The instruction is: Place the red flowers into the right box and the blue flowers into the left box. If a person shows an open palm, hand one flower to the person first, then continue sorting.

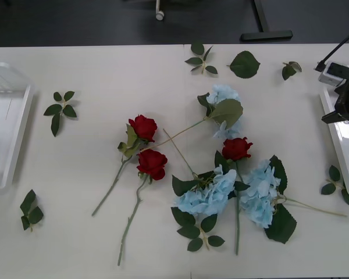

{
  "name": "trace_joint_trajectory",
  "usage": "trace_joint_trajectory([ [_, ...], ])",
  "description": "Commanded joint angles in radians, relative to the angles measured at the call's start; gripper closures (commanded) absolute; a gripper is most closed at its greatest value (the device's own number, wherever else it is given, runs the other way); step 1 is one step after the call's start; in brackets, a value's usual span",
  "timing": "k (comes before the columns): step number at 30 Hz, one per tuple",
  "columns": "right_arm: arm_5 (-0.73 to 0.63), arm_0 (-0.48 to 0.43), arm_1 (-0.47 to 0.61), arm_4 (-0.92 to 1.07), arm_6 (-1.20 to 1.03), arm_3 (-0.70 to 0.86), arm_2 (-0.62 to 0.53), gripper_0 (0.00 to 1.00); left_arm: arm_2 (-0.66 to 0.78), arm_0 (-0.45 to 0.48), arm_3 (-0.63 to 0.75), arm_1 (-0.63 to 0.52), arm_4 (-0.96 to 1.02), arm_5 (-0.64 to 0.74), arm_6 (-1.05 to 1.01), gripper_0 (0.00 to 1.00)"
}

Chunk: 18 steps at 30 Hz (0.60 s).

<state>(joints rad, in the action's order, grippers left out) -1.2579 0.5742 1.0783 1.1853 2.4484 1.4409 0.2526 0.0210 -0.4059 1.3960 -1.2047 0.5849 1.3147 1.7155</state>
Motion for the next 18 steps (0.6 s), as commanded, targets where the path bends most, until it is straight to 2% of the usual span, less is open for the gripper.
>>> trace_joint_trajectory([
  [1,-0.005,-0.04,0.068,0.043,0.103,0.055,-0.007,0.07,-0.019,-0.004,-0.003,-0.001,-0.022,-0.054,0.049,0.15],
  [2,-0.001,-0.045,0.066,0.059,0.121,0.052,-0.007,0.06,-0.019,-0.004,-0.003,0.001,-0.022,-0.064,0.049,0.02],
  [3,0.005,-0.053,0.068,0.076,0.146,0.05,-0.007,0.05,-0.019,-0.004,-0.003,-0.001,-0.022,-0.075,0.049,0.0],
  [11,0.037,-0.117,0.114,0.2,0.257,0.044,-0.009,0.01,0.007,-0.004,0.001,-0.001,-0.002,-0.068,0.065,0.0],
  [16,0.11,-0.203,0.153,0.28,0.257,0.044,-0.009,0.0,0.062,-0.002,0.02,-0.001,0.105,-0.014,0.073,0.0],
  [18,0.141,-0.252,0.18,0.333,0.257,0.044,-0.009,0.0,0.1,-0.002,0.057,-0.001,0.204,0.047,0.067,0.0],
])
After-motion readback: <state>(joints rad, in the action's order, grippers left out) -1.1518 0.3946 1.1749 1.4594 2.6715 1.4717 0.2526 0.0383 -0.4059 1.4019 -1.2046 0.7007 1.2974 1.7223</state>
